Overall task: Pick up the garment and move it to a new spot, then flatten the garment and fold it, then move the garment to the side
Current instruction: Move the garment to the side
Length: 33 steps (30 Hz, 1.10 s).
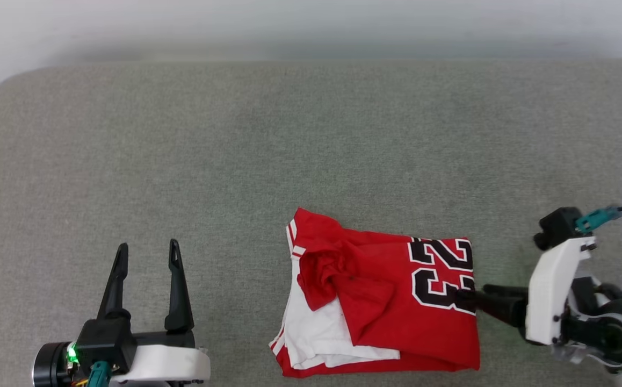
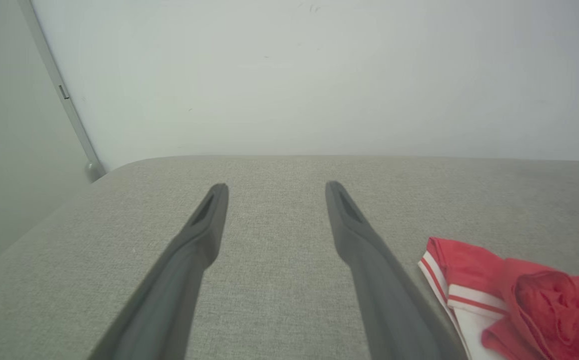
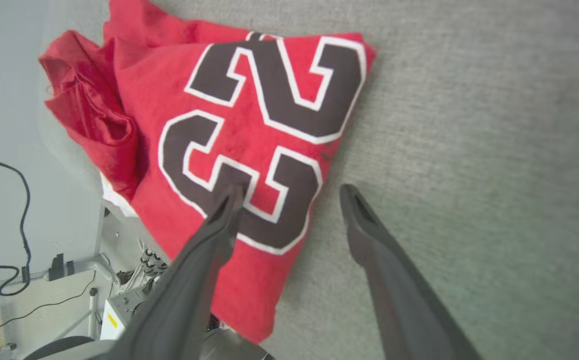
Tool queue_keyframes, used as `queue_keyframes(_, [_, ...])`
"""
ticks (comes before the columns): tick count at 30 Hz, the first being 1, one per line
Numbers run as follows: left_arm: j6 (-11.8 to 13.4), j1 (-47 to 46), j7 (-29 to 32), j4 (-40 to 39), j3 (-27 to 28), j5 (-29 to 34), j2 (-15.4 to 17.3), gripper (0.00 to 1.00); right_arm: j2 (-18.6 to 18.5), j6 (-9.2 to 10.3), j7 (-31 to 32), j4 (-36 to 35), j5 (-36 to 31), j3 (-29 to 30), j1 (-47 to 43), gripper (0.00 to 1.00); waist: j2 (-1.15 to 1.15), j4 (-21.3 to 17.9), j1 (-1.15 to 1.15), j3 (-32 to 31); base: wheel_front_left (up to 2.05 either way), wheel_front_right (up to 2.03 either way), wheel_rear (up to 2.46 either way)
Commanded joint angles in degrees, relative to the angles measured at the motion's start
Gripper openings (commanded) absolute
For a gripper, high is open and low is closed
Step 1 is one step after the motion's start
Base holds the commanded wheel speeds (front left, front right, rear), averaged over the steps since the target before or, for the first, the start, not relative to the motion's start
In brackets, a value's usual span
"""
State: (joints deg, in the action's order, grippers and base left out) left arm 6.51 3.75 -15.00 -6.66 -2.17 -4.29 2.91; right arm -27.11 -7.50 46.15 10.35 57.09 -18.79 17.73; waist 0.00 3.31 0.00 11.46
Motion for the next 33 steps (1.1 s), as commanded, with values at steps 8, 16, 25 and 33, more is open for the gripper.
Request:
queue_keyframes(8, [-0.1, -3.3, -0.2, 0.3, -1.2, -0.4, 0.0, 1.0, 4.6, 0.07, -3.3, 6.0, 0.5, -5.6, 0.8, 1.0, 0.0, 2.3, 0.0, 3.7, 0.0, 0.0, 0.0])
queue_keyframes(16, [0.6, -3.3, -0.2, 1.4, -1.5, -0.9, 0.0, 1.0, 3.7, 0.17, -10.9, 8.2, -2.5, -14.7, 2.4, 0.0, 0.0, 2.6, 0.0, 3.2, 0.0, 0.0, 0.0])
queue_keyframes(25, [1.6, -0.1, -0.2, 0.8, 0.9, -0.8, 0.0, 1.0, -3.0, 0.03, -19.4, 2.8, -5.2, -20.5, 11.2, 0.0, 0.0, -2.8, 0.0, -0.9, 0.0, 0.0, 0.0])
queue_keyframes(33, [2.4, 1.4, -0.2, -2.4, 5.3, -1.2, 0.0, 1.0, -12.5, 0.03, -18.4, -4.2, -8.8, -23.6, 17.7, 0.0, 0.0, -12.3, 0.0, 2.2, 0.0, 0.0, 0.0])
